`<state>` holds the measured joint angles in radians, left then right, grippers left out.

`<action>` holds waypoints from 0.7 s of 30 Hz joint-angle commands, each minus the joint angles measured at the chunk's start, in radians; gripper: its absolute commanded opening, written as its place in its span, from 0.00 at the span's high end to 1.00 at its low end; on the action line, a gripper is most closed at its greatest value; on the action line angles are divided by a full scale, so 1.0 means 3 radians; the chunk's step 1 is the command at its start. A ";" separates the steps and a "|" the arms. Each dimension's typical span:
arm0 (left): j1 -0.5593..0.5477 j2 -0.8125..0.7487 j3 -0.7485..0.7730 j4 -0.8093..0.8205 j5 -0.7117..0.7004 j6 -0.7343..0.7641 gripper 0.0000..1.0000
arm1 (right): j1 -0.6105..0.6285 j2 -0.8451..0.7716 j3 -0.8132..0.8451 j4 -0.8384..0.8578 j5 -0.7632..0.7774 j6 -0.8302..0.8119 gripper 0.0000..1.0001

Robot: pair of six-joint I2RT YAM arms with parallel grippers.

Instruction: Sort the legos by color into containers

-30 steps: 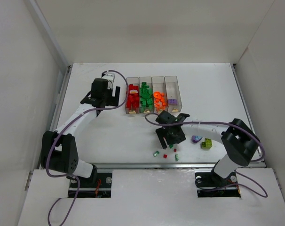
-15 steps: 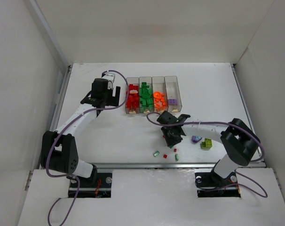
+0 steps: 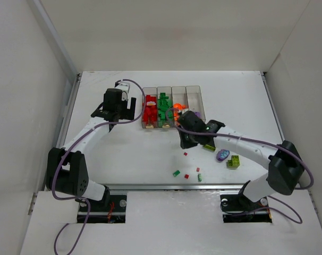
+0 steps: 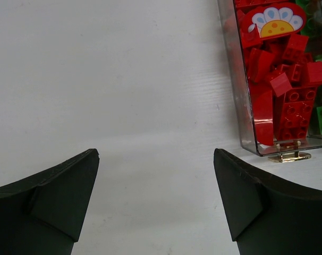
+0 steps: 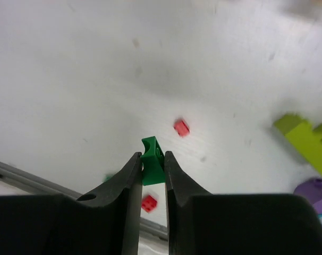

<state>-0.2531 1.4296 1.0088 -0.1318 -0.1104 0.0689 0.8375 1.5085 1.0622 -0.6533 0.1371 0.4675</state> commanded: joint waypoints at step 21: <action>0.0010 -0.0342 -0.0034 0.0087 0.0158 0.0016 0.13 | -0.0440 0.2283 0.3551 0.0153 0.0847 -0.0709 0.26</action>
<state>-0.2531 1.3712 1.0061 -0.1310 -0.0757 0.0700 0.6952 2.2131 2.0312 -0.5816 0.3538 0.2924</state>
